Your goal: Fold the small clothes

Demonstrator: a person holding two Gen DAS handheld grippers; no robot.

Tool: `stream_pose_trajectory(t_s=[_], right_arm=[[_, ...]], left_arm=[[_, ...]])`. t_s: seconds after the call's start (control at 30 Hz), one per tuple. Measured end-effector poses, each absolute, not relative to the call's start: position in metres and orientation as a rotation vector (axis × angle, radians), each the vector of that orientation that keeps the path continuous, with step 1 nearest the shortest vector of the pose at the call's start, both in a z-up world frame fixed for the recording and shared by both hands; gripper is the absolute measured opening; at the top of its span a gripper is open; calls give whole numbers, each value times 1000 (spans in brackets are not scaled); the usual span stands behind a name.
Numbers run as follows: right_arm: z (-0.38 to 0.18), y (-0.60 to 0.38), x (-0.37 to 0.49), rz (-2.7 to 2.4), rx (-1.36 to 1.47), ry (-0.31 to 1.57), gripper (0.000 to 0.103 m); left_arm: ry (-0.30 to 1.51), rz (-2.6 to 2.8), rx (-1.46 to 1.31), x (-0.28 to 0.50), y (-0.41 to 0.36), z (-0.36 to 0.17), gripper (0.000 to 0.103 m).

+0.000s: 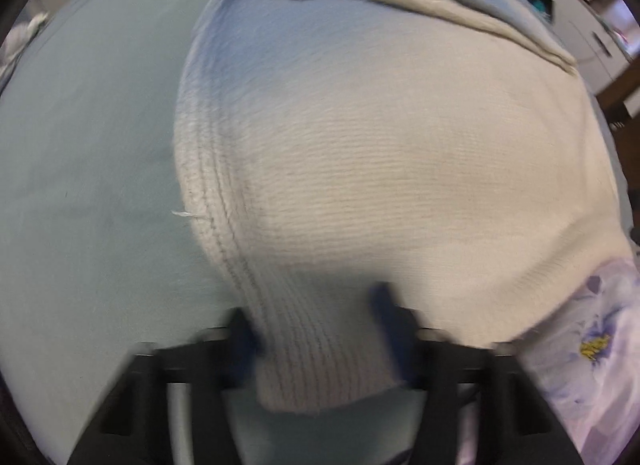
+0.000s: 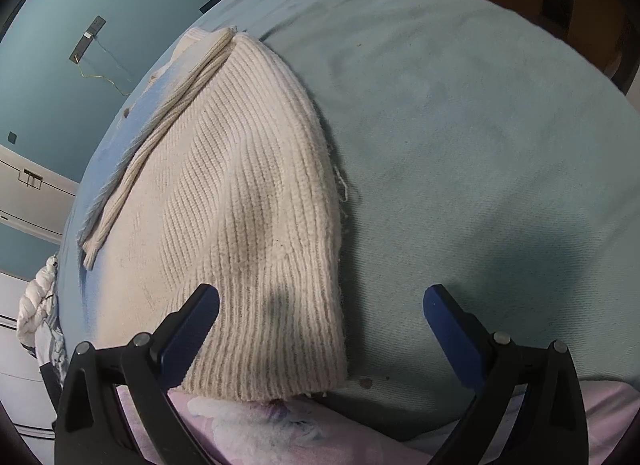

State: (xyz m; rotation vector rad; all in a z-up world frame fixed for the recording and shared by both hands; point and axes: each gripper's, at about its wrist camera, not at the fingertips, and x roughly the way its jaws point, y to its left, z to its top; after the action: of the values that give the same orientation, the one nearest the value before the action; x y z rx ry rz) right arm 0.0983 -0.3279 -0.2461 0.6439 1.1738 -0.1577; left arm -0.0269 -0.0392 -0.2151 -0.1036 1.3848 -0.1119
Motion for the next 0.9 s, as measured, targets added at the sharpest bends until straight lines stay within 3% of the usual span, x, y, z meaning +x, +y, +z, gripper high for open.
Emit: stream_pose_trajectory(t_s=[0.1, 0.3, 0.37, 0.47, 0.57, 0.6, 0.73, 0.9], right_arm=[[-248, -331, 96, -132, 685, 1191, 100], [-258, -330, 94, -31, 787, 1276, 100], [-267, -325, 99, -17, 784, 1339, 85], [-267, -320, 102, -26, 743, 1346, 72], [-267, -317, 102, 31, 746, 1340, 17], [-265, -316, 101, 49, 750, 1331, 10], [-232, -318, 97, 15, 681, 1218, 5], [-137, -329, 88, 42, 708, 904, 4]], left_arm=[[1353, -122, -204, -33, -33, -207, 11], [1240, -185, -326, -42, -21, -169, 9], [1227, -191, -336, -40, -19, -166, 9], [1239, -186, -326, -37, -15, -165, 9], [1237, -190, -349, -29, -9, -162, 8], [1220, -198, -375, -29, -6, -159, 8], [1118, -254, -436, -31, 11, -134, 7], [1029, -236, -530, -35, 31, -90, 6]])
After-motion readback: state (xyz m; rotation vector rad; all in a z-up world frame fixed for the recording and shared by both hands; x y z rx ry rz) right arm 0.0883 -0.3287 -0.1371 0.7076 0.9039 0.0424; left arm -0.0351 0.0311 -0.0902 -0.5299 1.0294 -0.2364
